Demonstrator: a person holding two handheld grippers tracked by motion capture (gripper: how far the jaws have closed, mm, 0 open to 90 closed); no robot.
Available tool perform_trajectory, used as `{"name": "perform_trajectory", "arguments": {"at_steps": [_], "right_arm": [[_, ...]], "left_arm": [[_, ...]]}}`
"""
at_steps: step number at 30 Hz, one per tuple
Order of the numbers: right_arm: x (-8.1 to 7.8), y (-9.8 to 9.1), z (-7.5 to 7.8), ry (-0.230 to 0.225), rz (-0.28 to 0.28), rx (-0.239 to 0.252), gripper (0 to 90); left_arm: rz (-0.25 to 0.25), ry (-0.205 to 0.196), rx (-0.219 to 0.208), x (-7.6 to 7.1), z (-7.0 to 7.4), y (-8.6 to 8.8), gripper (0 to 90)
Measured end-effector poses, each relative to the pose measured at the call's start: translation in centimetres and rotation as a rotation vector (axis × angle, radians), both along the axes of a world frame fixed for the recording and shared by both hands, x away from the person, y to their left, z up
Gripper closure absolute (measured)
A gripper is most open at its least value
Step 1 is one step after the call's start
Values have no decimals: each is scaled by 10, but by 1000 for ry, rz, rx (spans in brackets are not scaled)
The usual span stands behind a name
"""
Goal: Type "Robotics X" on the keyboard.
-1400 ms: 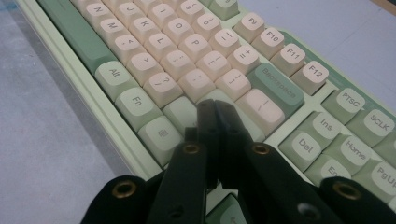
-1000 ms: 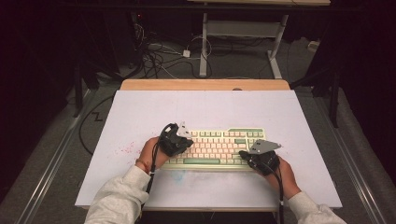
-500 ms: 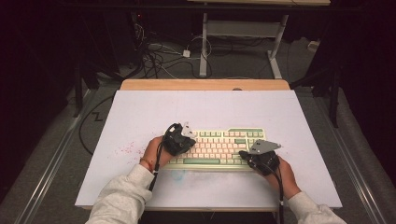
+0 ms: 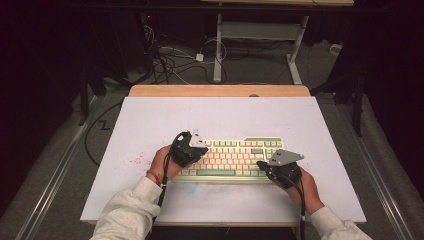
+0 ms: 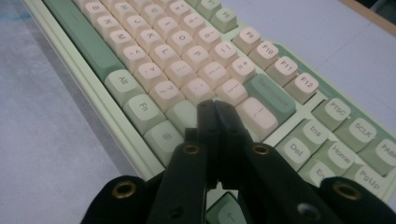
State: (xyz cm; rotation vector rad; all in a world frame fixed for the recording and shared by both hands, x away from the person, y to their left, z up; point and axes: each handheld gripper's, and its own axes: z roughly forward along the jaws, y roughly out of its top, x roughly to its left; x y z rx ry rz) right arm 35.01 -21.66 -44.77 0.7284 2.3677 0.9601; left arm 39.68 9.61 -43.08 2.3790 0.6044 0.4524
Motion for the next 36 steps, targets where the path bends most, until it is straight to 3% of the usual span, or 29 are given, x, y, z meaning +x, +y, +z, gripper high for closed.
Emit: {"name": "perform_trajectory", "arguments": {"at_steps": [6, 10, 13, 15, 16, 17, 20, 21, 22, 23, 24, 31, 36], "right_arm": [[-4, -3, 9, -28, -1, 38, 900], [-6, -4, 12, -32, 1, 60, 900], [-9, -7, 16, -43, 2, 83, 851], [-10, -7, 16, -45, 1, 84, 852], [-11, -8, 17, -47, 3, 88, 843], [-11, -8, 17, -47, 3, 88, 843], [-12, -10, 18, -55, 2, 94, 772], [-12, -10, 18, -55, 2, 94, 772], [-13, -10, 19, -56, -1, 100, 690], [-13, -10, 19, -56, -1, 100, 690], [-12, -10, 19, -56, -4, 100, 596], [-12, -9, 19, -73, -15, 112, 325], [-14, -7, 19, -94, -9, 128, 284]], "left_arm": [[23, -50, -51, -7, 8, 11, 836], [12, -92, -83, -14, 11, 19, 783], [12, -131, -80, -20, 11, 24, 693], [10, -154, -68, -22, 11, 26, 690], [13, -165, -72, -23, 10, 27, 633], [16, -165, -83, -24, 10, 28, 633], [9, -171, -80, -26, 9, 31, 484], [3, -171, -83, -27, 9, 32, 484], [7, -167, -92, -28, 8, 32, 374], [22, -189, -86, -30, 7, 33, 374], [44, -214, -85, -33, 7, 34, 253], [70, -252, -149, -47, 3, 46, 169], [77, -285, -161, -58, -5, 57, 145]]}}
